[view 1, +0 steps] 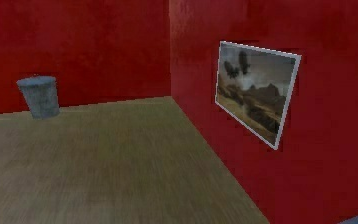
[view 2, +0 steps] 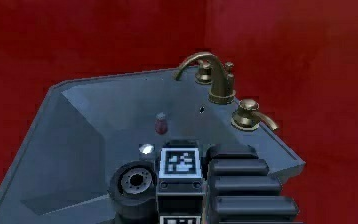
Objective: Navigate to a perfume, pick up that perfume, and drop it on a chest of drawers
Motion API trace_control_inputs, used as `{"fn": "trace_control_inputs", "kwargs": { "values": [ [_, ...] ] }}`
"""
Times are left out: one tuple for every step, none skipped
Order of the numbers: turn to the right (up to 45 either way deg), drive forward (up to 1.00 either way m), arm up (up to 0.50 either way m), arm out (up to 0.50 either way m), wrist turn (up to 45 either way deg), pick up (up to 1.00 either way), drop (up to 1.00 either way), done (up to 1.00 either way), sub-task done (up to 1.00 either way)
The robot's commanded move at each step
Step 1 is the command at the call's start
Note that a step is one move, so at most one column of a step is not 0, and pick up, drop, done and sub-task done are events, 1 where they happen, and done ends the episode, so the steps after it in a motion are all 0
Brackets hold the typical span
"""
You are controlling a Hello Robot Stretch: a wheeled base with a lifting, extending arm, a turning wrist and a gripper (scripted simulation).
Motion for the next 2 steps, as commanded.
{"fn": "trace_control_inputs", "kwargs": {
  "values": [
    [0.0,0.00,0.00,0.36,0.0,0.00,0.00,0.00,0.00],
    [0.0,0.00,0.00,0.00,45.0,0.00,0.00,0.00,0.00]
  ]
}}
